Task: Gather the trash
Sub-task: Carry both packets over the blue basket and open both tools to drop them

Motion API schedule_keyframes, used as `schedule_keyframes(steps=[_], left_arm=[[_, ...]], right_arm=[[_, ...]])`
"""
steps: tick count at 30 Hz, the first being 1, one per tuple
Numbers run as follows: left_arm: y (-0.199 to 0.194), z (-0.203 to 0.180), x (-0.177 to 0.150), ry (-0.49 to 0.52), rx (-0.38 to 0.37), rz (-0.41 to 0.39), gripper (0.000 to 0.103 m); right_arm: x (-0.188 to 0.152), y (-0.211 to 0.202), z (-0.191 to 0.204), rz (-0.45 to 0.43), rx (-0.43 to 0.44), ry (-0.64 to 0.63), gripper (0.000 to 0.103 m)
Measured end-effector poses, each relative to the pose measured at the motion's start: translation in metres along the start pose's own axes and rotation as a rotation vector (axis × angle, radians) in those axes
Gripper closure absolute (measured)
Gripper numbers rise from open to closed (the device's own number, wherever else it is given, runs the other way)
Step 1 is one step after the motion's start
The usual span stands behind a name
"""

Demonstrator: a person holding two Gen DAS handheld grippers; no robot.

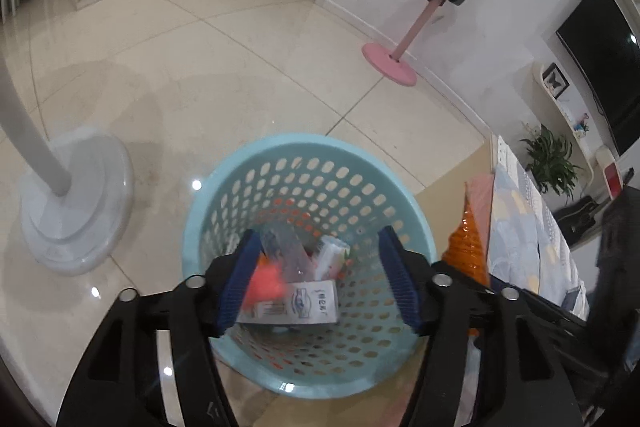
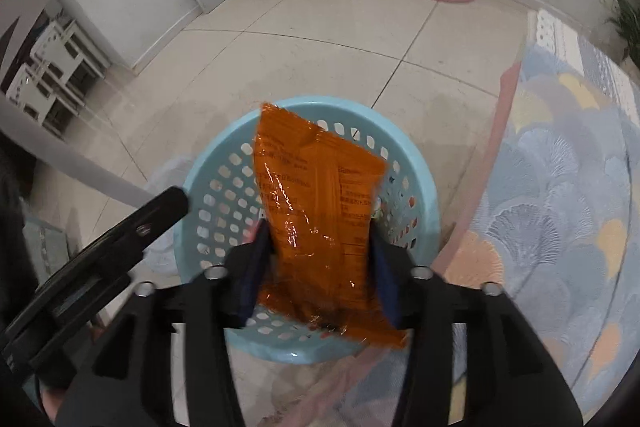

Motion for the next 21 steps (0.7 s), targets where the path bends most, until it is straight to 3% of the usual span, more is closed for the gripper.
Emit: schedule_keyframes(steps=[6,10,15,21], left_arm=[[-0.012,0.000,0.006,-0.014,-0.017,-0.019,0.039],[-0.024,-0.003,0.008,-0.016,-0.020,-0.045,0.037],[-0.036,-0.009,0.012,-0.018,-0.030,-0.078,0.036],[-0.072,-0.049,0.016,0.018,-0.119,-0.140,0.036]], right_arm=[[0.003,-0.007,-0.008,-0.017,-0.006,0.020,0.037],[0.003,-0.012,-0.012,-0.023,0.014,0.037,0.031],[0.001,-0.030,-0.019,-0.050,0.022,0.042,0.030],[-0.001,-0.097,-0.023,-0.175,0.033,0.035,0.030]])
Point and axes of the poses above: each gripper's, at about its wrist camera, not at the fingertips, and y roughly the way its jaws point, z to its left, x to its top, the point moved 10 cm from there along y, roughly the way its jaws point, and after that the axes turned 10 degrees about x, right-handed, at the moved point
